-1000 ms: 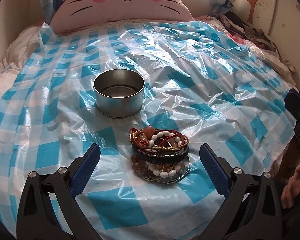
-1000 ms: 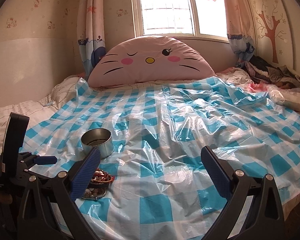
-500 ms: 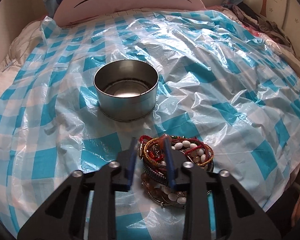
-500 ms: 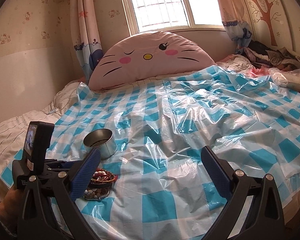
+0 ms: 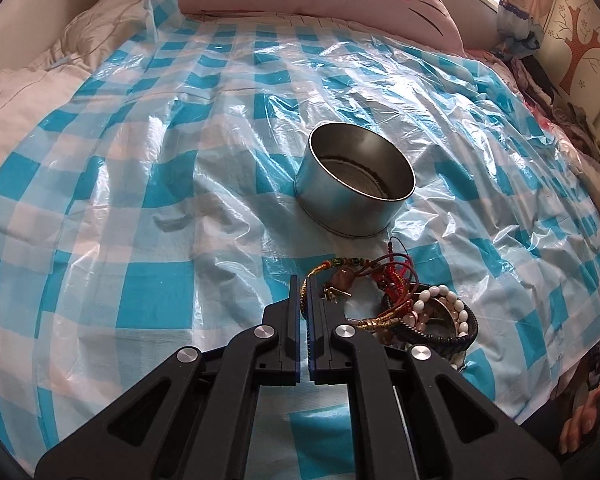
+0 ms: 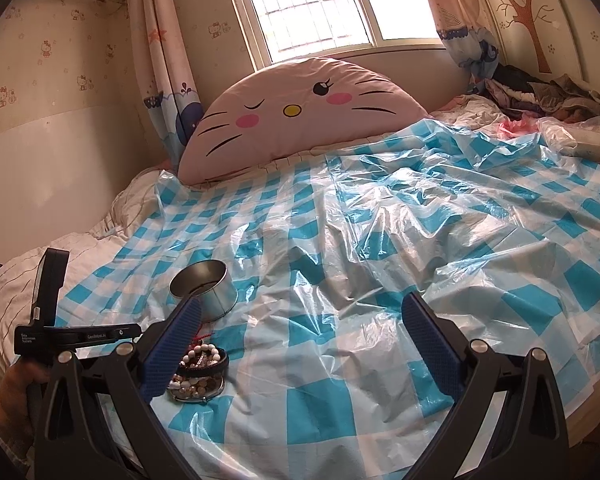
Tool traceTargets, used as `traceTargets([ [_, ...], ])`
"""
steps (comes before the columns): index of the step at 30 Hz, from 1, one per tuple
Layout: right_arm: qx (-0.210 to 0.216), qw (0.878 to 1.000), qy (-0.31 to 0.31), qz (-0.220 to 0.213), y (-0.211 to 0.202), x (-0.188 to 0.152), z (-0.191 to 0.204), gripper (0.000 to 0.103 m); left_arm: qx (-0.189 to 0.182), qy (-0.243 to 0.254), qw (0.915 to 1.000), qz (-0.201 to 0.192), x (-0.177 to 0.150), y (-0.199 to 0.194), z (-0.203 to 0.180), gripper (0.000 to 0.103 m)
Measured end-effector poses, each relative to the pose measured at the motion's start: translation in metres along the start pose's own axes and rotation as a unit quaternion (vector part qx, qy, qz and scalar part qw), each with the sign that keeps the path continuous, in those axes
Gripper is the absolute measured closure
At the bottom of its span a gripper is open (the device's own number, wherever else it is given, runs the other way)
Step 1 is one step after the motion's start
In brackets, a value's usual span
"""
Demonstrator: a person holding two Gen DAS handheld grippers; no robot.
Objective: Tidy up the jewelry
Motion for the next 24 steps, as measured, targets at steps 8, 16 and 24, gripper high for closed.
traceTargets([
  [8,0.085,0.989,-0.059,0.104,0.046,-0.003,0.036,0.007,-0.103,-0.049,0.9930,-0.030,0.014,-0.032,0.006,0.101],
  [16,0.184,0.959,-0.118,0.178,0.100,-0.019,0.105,0.007,-0.137,-0.069,0.9839,-0.091,0.043,-0.078,0.014,0.101],
  [24,0.248,0.924,-0.186,0.224,0.140,-0.030,0.155,0.007,-0.120,-0.084,0.9833,-0.108,0.047,-0.085,0.040,0.101],
])
Point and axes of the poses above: each gripper's, at about its wrist camera, not at the fingertips, and y roughly the way its jaws point, z to its left, x to its top, the point moved 2 cm from there along y, roughly the way its jaws point, and after that the axes turned 7 degrees about x, right-handed, at the moved point
